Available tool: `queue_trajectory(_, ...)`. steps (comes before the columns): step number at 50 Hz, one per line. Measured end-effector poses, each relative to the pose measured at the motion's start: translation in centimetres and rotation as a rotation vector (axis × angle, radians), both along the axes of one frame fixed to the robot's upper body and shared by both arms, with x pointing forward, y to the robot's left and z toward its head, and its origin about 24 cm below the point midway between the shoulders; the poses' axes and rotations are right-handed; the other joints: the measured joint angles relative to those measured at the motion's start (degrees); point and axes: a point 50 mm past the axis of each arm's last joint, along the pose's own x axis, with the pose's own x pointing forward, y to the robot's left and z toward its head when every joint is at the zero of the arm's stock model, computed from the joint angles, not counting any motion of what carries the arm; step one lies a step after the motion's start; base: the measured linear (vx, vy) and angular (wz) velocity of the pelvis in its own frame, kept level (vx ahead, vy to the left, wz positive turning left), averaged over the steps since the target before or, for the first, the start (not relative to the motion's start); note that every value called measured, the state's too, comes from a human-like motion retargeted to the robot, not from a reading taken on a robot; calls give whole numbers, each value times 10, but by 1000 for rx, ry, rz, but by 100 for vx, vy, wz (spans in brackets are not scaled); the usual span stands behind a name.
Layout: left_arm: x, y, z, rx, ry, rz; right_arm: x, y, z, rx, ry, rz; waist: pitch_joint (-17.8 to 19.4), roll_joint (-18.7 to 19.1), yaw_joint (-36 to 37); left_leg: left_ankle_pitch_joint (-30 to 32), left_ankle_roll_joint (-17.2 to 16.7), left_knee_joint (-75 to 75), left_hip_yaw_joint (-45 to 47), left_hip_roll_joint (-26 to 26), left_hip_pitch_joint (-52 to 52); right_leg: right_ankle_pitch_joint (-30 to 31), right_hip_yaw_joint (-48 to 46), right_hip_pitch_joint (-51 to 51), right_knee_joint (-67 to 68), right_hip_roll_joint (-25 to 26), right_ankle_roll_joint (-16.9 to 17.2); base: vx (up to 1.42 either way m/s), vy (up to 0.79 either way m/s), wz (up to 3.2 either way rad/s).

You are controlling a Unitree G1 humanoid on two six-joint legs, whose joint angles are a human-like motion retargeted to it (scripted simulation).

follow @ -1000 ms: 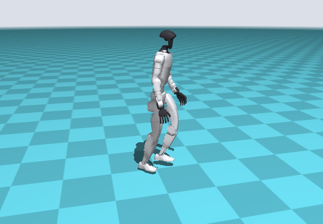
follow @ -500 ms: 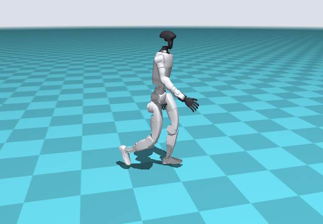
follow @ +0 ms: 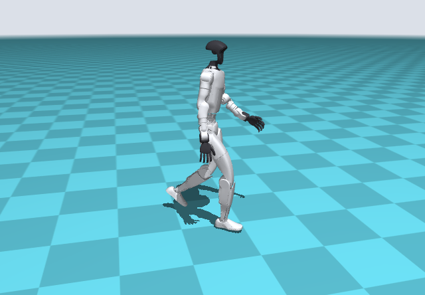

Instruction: Walk

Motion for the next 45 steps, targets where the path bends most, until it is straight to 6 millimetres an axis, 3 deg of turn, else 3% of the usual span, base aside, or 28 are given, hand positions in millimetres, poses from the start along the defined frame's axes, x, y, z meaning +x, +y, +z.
queue_trajectory(3, -29, -6, -31, 8, 167, -22, 30, 6, 4, -5, -89, 57, 5, 3, 27, 14, 44, 161, 42, 33, -91, -43, 11, 41, 11, 14, -25, 76, -15, -10)
queue_trajectory(5, -50, -10, -50, 23, 287, -51, 57, 12, 11, -10, -174, 101, 9, 0, 50, -26, 83, 218, 69, 46, -154, -62, 19, 74, 0, 19, -28, 75, -12, -19)
queue_trajectory(8, -92, -15, -79, 38, 476, -100, 105, 21, 27, -9, -325, 138, 15, -4, 87, -86, 112, 193, 101, 42, -233, -78, 36, 127, -34, 28, -19, 76, -8, -42)
queue_trajectory(12, -164, -18, -107, 23, 738, -134, 165, 31, 59, 17, -538, 169, 20, 2, 122, -97, 102, 14, 141, 31, -287, -105, 61, 191, -64, 37, -9, 77, -3, -59)
queue_trajectory(16, -238, -21, -120, -7, 988, -168, 216, 43, 99, 58, -733, 225, 13, 15, 132, -27, 59, -237, 165, 16, -300, -149, 76, 238, -61, 45, -7, 76, 3, -40)
queue_trajectory(20, -296, -24, -119, -47, 1182, -180, 246, 58, 130, 104, -862, 280, -1, 22, 132, 12, 38, -375, 179, 11, -304, -197, 94, 272, -31, 52, -9, 73, 8, -32)
queue_trajectory(23, -317, -24, -118, -78, 1271, -164, 253, 66, 138, 131, -886, 309, -8, 10, 134, 32, 53, -332, 190, 8, -311, -212, 111, 282, 27, 37, -6, 70, 11, -36)
queue_trajectory(25, -318, -24, -118, -95, 1291, -143, 250, 70, 133, 145, -859, 320, -14, -4, 135, 43, 73, -269, 198, 4, -321, -198, 118, 276, 89, 18, 3, 67, 12, -23)
queue_trajectory(27, -306, -23, -120, -113, 1266, -116, 240, 72, 120, 165, -794, 326, -18, -19, 132, 38, 98, -217, 204, -5, -325, -134, 118, 251, 176, -6, 19, 64, 13, 0)
queue_trajectory(30, -264, -18, -123, -118, 1141, -65, 219, 74, 96, 201, -659, 321, -18, -33, 122, 13, 129, -189, 204, -28, -310, -29, 113, 186, 321, -42, 29, 60, 14, 16)
queue_trajectory(32, -227, -14, -122, -102, 1015, -39, 198, 70, 78, 209, -556, 312, -14, -33, 115, -1, 138, -194, 200, -40, -285, -16, 102, 140, 383, -62, 17, 57, 14, 28)
queue_trajectory(35, -159, -6, -108, -75, 778, -4, 168, 61, 54, 206, -417, 281, -7, -28, 102, -11, 138, -222, 186, -54, -241, -46, 82, 79, 404, -81, -4, 53, 13, 49)
queue_trajectory(40, -47, 3, -48, -68, 308, 4, 121, 43, 29, 191, -255, 196, 14, -19, 81, -14, 116, -272, 141, -65, -172, -71, 64, 44, 226, -63, 6, 46, 7, 85)
queue_trajectory(43, -1, 3, 1, -65, 53, -45, 91, 37, 16, 188, -169, 141, 18, -18, 74, -17, 106, -280, 108, -66, -147, -35, 88, 61, 66, -33, 31, 39, 1, 91)
queue_trajectory(45, 18, 0, 30, -56, -81, -89, 71, 34, 10, 189, -114, 113, 16, -19, 76, -22, 103, -281, 88, -69, -137, -5, 110, 76, -14, -18, 45, 34, -3, 77)
